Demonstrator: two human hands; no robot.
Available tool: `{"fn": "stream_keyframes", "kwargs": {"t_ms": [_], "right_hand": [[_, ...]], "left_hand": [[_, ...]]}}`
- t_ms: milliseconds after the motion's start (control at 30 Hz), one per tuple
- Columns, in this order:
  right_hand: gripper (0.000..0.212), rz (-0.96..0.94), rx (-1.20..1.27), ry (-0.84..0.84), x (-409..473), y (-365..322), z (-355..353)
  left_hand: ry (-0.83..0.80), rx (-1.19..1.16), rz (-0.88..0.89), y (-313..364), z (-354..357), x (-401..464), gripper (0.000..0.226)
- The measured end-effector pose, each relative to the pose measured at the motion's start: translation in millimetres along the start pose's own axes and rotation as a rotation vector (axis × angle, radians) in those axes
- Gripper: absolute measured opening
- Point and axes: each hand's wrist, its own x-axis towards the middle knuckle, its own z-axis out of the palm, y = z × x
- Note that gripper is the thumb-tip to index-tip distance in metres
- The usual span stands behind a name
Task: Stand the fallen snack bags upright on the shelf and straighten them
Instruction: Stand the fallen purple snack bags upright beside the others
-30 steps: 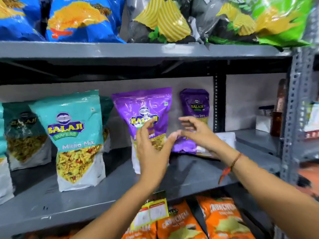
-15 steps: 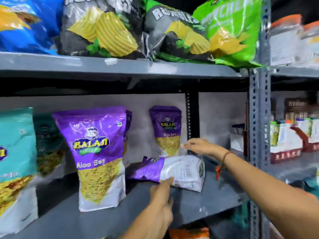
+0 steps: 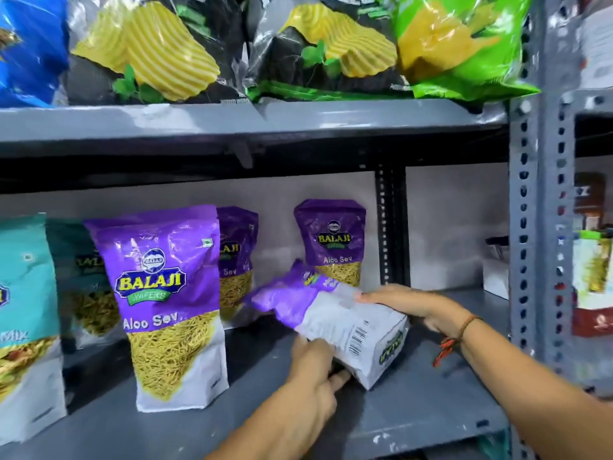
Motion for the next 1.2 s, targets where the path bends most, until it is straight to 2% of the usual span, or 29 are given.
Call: {"fn": "stream_keyframes", "kwargs": {"t_ms": [67, 100, 167, 233, 300, 433, 567, 633, 700, 733, 800, 867, 1000, 1067, 1200], "right_hand": [[0.072, -0.113, 0.084, 0.127, -7.9, -0.8, -2.9], [0.07, -0.164, 0.12, 0.195, -11.3, -0.5, -3.7], [0.051, -0.25, 0.173, 0.313, -17.0, 0.9, -0.6], [0.045, -0.308, 0.098, 0.433, -23.9, 3.4, 6.2], [0.044, -0.339, -0.025, 0.515, -29.1, 9.3, 16.7], [0.041, -0.332, -0.093, 0.532, -34.4, 35.3, 41.9], [0.042, -0.3, -0.089, 0.544, -37.2, 40.6, 44.1], [0.049, -0.271, -0.112, 0.656, -39.5, 37.6, 50.1], [0.049, -0.247, -0.073, 0.846, -45.7, 34.7, 61.7], [0.047, -0.241, -0.013, 0.874, -49.3, 33.8, 68.0], [0.046, -0.239, 0.082, 0.78, -53.8, 32.9, 80.1], [0.057, -0.209, 0.117, 0.668, -56.6, 30.0, 86.2], [0.088, -0.175, 0.209, 0.503, -57.2, 20.4, 82.4], [0.095, -0.19, 0.225, 0.4, -56.2, 16.7, 79.6], [0.076, -0.196, 0.202, 0.424, -52.3, 20.0, 73.9]], "left_hand": [[-0.054, 0.042, 0.097, 12.1, 5.4, 2.6, 0.049], [-0.08, 0.072, 0.153, 18.4, 8.5, 5.9, 0.049], [-0.101, 0.135, 0.292, 30.0, 12.3, 13.3, 0.051], [-0.142, 0.196, 0.432, 35.3, 15.1, 25.3, 0.057], [-0.154, 0.243, 0.499, 32.6, 11.0, 41.2, 0.062], [-0.207, 0.389, 0.489, 18.1, -12.7, 60.9, 0.058], [-0.285, 0.401, 0.415, 21.2, -21.4, 68.3, 0.053], [-0.296, 0.373, 0.363, 24.3, -22.2, 69.2, 0.052], [-0.286, 0.34, 0.316, 25.8, -24.5, 68.7, 0.041], [-0.287, 0.323, 0.284, 25.4, -25.4, 66.4, 0.036], [-0.278, 0.318, 0.226, 22.9, -26.2, 62.4, 0.035], [-0.248, 0.322, 0.21, 19.7, -22.7, 57.5, 0.036], [-0.196, 0.328, 0.319, 16.9, -23.6, 48.1, 0.05], [-0.229, 0.382, 0.363, 15.2, -24.8, 44.1, 0.053], [-0.286, 0.407, 0.447, 10.9, -23.4, 37.2, 0.031]]}}
